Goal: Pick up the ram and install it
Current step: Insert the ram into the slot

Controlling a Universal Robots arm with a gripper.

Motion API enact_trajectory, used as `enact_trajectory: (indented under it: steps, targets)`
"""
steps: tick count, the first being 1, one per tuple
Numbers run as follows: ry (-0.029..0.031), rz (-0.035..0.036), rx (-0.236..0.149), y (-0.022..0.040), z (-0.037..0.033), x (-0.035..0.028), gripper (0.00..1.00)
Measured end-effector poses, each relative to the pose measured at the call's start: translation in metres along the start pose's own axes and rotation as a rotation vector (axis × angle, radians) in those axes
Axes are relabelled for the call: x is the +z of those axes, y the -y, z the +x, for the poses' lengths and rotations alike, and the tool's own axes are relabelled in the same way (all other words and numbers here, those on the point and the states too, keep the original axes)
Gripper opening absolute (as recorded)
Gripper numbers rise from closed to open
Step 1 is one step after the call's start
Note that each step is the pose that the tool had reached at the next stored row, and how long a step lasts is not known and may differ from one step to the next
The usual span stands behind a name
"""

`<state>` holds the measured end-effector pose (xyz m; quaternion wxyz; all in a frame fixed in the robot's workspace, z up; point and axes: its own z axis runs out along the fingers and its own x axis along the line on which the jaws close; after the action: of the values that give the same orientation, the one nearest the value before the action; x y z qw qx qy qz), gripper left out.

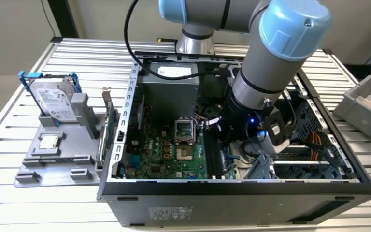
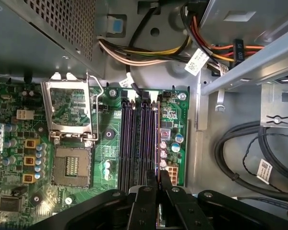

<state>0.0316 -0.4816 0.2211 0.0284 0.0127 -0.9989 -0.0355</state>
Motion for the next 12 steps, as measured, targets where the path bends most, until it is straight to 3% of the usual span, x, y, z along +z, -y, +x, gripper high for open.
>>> enact_trajectory:
  steps: [12]
  targets:
    - [-0.0032,-0.0001,0.000,0.0007,0.0011,0.0045,0.00]
